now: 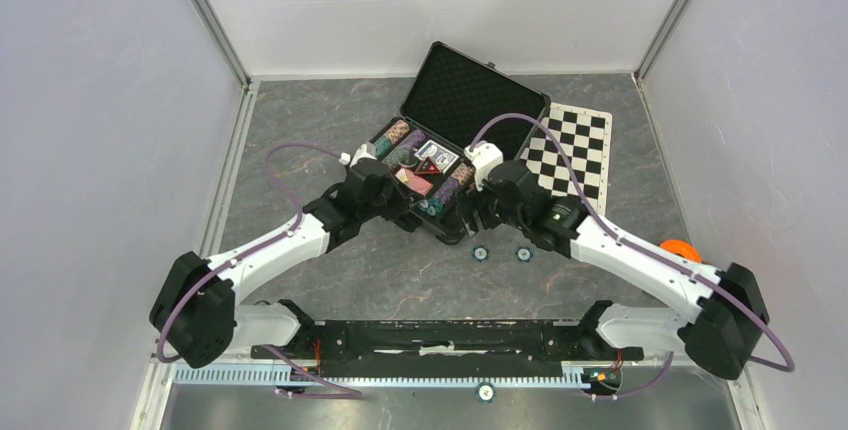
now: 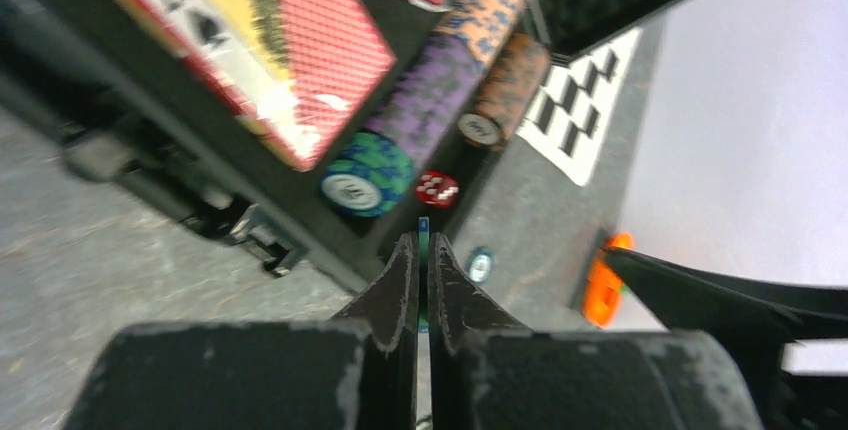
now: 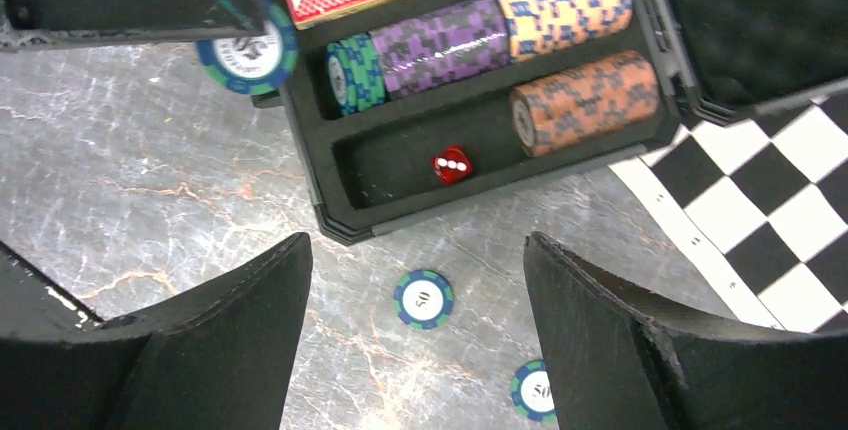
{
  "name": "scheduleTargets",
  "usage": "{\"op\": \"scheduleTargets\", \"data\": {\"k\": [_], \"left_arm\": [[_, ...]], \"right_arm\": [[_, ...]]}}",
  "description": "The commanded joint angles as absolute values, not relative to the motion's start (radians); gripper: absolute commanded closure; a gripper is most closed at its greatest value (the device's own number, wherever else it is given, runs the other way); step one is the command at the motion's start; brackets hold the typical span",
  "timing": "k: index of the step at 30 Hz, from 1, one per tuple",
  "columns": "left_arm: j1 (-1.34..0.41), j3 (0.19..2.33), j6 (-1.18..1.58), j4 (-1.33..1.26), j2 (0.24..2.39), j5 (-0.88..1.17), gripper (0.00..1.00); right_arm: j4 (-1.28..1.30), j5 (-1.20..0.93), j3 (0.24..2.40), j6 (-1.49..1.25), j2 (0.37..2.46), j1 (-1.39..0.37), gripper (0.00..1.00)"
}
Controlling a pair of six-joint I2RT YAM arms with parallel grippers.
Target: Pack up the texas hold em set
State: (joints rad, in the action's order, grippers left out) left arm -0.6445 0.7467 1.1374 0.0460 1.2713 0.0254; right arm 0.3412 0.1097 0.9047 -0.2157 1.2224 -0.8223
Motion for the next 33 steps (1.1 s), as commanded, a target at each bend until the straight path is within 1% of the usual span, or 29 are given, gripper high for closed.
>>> {"op": "scheduleTargets", "data": {"k": [1, 3, 8, 17, 24, 30, 31, 33], "left_arm": [[-0.724, 0.796, 1.172, 0.271, 1.247, -0.331, 0.98], [-0.747, 0.821, 1.187, 0.303, 1.262, -0.368, 0.98], [-0.772, 0.834, 1.218, 0.297, 1.311, -0.367, 0.98], [-0.78, 0.868, 1.195, 0.21, 1.388, -0.338, 0.98], [-0.802, 0.867, 1.207, 0.19, 1.388, -0.386, 0.98], [-0.821, 0.897, 1.21, 0.182, 1.431, -0.394, 0.98], [-0.824, 0.901, 1.215, 0.186, 1.44, -0.4, 0.98], [-0.824, 0.906, 1.221, 0.187, 1.454, -0.408, 0.94]], "right_arm": [[0.279, 0.236, 0.844, -0.233, 1.122, -0.818, 0.18], [0.279, 0.297, 0.822, -0.255, 1.083, -0.816, 0.18], [0.244, 0.387, 0.749, -0.277, 0.975, -0.813, 0.18], [0.248, 0.374, 0.718, -0.23, 0.941, -0.811, 0.19], [0.246, 0.37, 0.718, -0.201, 0.922, -0.803, 0.19], [0.238, 0.353, 0.707, -0.184, 0.921, -0.797, 0.19], [0.239, 0.346, 0.706, -0.186, 0.92, -0.796, 0.19], [0.237, 0.333, 0.7, -0.187, 0.909, -0.795, 0.2]]}}
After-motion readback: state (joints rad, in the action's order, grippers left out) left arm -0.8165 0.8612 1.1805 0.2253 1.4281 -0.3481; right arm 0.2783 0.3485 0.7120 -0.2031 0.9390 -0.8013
